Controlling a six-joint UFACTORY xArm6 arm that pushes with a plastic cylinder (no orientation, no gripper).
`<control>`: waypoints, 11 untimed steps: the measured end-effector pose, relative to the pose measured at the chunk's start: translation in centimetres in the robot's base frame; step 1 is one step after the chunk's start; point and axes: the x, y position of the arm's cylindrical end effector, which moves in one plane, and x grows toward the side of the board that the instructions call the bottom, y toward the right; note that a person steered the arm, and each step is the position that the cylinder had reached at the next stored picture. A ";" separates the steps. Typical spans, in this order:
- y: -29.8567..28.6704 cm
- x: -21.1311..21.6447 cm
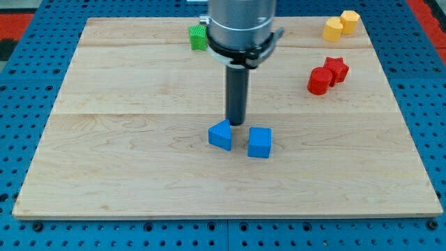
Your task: Move blue blocks to the bottom right of the board
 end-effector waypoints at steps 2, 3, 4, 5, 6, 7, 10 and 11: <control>-7.0 1.9; 0.2 2.3; 3.7 3.0; 3.1 4.0; -5.0 0.9; -9.8 3.3; -3.7 5.5; 2.5 5.5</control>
